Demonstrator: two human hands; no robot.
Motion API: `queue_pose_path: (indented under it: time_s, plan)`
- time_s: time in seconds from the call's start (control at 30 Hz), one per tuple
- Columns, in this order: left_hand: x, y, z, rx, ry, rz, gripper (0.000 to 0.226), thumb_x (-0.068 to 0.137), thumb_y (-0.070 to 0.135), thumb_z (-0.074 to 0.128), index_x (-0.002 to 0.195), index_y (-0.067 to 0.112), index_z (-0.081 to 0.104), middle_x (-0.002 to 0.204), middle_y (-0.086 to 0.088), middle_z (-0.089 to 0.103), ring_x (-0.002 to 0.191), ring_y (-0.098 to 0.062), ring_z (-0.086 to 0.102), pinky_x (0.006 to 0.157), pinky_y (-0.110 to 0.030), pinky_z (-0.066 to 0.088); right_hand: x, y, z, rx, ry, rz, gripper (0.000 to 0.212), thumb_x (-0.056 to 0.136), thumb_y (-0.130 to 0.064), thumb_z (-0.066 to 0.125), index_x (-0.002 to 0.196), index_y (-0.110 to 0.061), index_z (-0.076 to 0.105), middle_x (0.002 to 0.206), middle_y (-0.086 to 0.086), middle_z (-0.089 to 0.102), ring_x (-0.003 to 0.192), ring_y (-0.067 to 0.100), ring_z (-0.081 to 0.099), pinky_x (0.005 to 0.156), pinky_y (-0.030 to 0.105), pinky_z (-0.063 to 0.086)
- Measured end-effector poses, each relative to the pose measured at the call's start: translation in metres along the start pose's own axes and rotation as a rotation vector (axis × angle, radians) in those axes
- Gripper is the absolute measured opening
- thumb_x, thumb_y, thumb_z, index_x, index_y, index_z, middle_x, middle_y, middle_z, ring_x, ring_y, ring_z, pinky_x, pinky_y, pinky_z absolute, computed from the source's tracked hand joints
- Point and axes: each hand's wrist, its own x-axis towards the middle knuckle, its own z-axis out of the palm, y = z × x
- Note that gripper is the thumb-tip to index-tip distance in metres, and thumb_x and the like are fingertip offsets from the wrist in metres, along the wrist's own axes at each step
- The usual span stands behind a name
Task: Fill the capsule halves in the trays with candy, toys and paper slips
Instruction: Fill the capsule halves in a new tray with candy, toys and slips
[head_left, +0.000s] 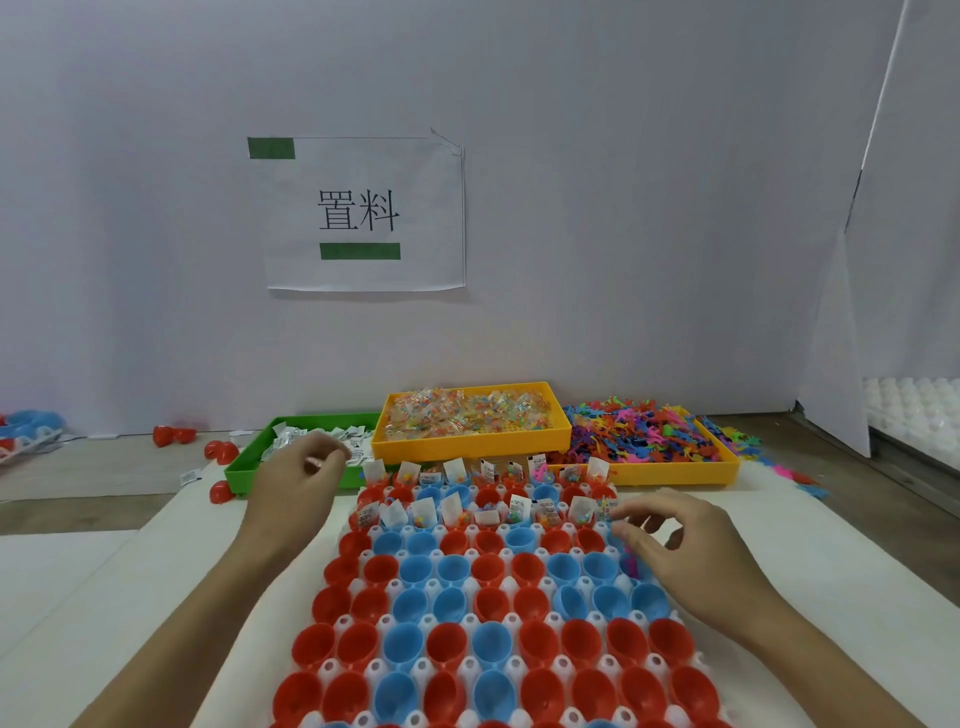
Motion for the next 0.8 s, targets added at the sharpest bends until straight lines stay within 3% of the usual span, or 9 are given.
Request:
queue_pose_path:
  time_s: [0.1, 0.27, 0.4, 0.47, 0.57, 0.63, 0.73, 0.8]
  plan:
    - [0.028, 0.016, 0.017, 0.156, -0.125, 0.110, 0.019, 0.097, 0.016, 0.052, 0.101, 0.015, 0.070, 0.098, 0.002, 0.066, 0.086, -0.010, 0.057, 0.071, -0.026, 0.042, 0.000, 0.000, 0.002, 0.003, 0.035, -0.028, 0.022, 0.089, -0.020, 0.072, 0.090, -0.041, 0.070, 0.092, -0.022, 0.066, 0.089, -0.004, 0.057, 0.062, 0.012, 0.047]
    - [0.066, 0.031, 0.060, 0.409, -0.375, 0.233, 0.030, 0.100, 0.023, 0.045, 0.115, 0.014, 0.070, 0.125, -0.006, 0.063, 0.110, -0.020, 0.054, 0.092, -0.032, 0.043, -0.001, 0.002, 0.005, -0.006, 0.053, -0.046, 0.022, 0.093, -0.021, 0.067, 0.095, -0.043, 0.065, 0.097, -0.023, 0.063, 0.091, 0.002, 0.058, 0.062, 0.012, 0.044]
    - [0.077, 0.032, 0.089, 0.628, -0.521, 0.144, 0.040, 0.103, 0.038, 0.031, 0.111, 0.020, 0.065, 0.124, -0.004, 0.059, 0.121, -0.029, 0.049, 0.107, -0.055, 0.033, 0.001, 0.004, 0.006, -0.027, 0.057, -0.040, 0.017, 0.095, -0.023, 0.064, 0.104, -0.037, 0.067, 0.100, -0.023, 0.061, 0.093, 0.003, 0.057, 0.064, 0.010, 0.045]
    - [0.081, 0.033, 0.097, 0.592, -0.461, 0.083, 0.044, 0.104, 0.041, 0.027, 0.091, 0.017, 0.062, 0.107, -0.005, 0.062, 0.110, -0.028, 0.055, 0.105, -0.056, 0.031, 0.002, 0.005, 0.007, -0.025, 0.056, -0.036, 0.017, 0.096, -0.024, 0.063, 0.106, -0.037, 0.066, 0.101, -0.024, 0.060, 0.094, 0.002, 0.057, 0.064, 0.008, 0.046]
    - [0.084, 0.037, 0.100, 0.586, -0.370, 0.062, 0.041, 0.102, 0.036, 0.036, 0.071, 0.016, 0.054, 0.087, -0.005, 0.060, 0.090, -0.027, 0.058, 0.092, -0.046, 0.044, 0.003, 0.005, 0.006, -0.016, 0.066, -0.042, 0.017, 0.096, -0.025, 0.062, 0.107, -0.038, 0.065, 0.103, -0.024, 0.060, 0.095, 0.002, 0.057, 0.065, 0.007, 0.046]
    - [0.085, 0.039, 0.098, 0.555, -0.344, 0.044, 0.031, 0.099, 0.028, 0.045, 0.081, 0.010, 0.063, 0.092, -0.010, 0.065, 0.086, -0.027, 0.059, 0.084, -0.042, 0.050, 0.003, 0.004, 0.006, -0.010, 0.070, -0.049, 0.018, 0.097, -0.025, 0.061, 0.107, -0.038, 0.065, 0.103, -0.024, 0.060, 0.095, 0.001, 0.057, 0.067, 0.006, 0.046]
    - [0.086, 0.041, 0.094, 0.438, -0.249, 0.078, 0.027, 0.097, 0.019, 0.053, 0.109, 0.001, 0.069, 0.110, -0.016, 0.069, 0.097, -0.029, 0.062, 0.088, -0.043, 0.053, 0.002, 0.003, 0.005, 0.000, 0.067, -0.063, 0.021, 0.097, -0.025, 0.061, 0.105, -0.043, 0.062, 0.102, -0.025, 0.060, 0.094, 0.000, 0.057, 0.067, 0.007, 0.046]
    - [0.084, 0.044, 0.091, 0.336, -0.148, 0.136, 0.025, 0.095, 0.015, 0.060, 0.113, 0.001, 0.070, 0.113, -0.014, 0.070, 0.099, -0.026, 0.063, 0.089, -0.039, 0.054, 0.003, 0.003, 0.004, 0.006, 0.067, -0.069, 0.022, 0.097, -0.025, 0.061, 0.104, -0.045, 0.062, 0.102, -0.026, 0.060, 0.094, 0.000, 0.057, 0.066, 0.008, 0.046]
